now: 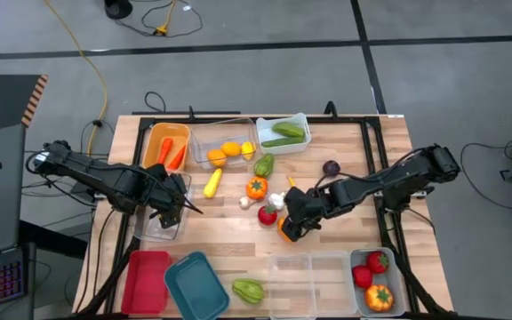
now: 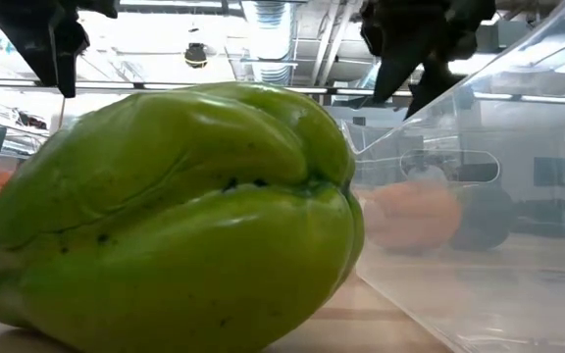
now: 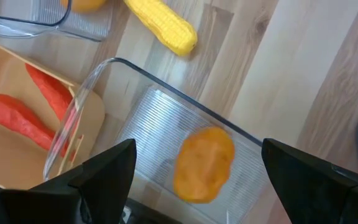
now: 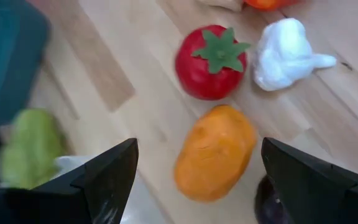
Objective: Sort produce into baskets
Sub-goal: Put the brown potato into the middle transparent bin
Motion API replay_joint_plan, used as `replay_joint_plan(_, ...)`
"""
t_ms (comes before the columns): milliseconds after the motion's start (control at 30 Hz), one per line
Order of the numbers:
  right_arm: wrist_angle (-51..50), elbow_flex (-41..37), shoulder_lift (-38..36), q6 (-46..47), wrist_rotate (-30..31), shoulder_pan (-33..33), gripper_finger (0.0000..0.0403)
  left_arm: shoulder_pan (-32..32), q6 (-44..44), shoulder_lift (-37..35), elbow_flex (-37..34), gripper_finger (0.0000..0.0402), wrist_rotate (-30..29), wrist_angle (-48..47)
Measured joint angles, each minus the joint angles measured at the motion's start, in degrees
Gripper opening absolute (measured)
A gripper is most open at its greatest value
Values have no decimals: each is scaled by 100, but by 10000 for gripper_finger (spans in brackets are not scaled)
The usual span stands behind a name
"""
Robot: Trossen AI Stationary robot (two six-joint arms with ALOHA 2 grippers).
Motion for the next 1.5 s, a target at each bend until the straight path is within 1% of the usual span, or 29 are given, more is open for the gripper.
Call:
replay_joint_plan(400,152,0,855,435,-107,-11,364,-2,2,0,2,334,2,92)
replay_joint_plan(800,200,0,1471,466,-386,0,359,-1,2,0,2,334,18,118)
replay_joint_plan(900,198,0,1532,465,-390,-5,342,-1,2,0,2,334,22,119)
replay_joint_plan(1067,203,0,1530,463,-390,-11,290,-1,-59,0,2,334,31,133)
replay_joint_plan(1200,212,3,1530,463,-463,-13,284,0,-163,0,2,334,57,134)
replay_joint_plan(1300,114,220,1530,413,-510,-11,288,-2,-63,0,2,334,19,263)
replay_joint_plan(1433,129,775,1530,-17,-507,-11,293,-2,212,-10,2,334,-107,545)
replay_joint_plan(1500,218,1092,1530,-304,-408,-18,293,-2,238,-15,2,334,-111,621)
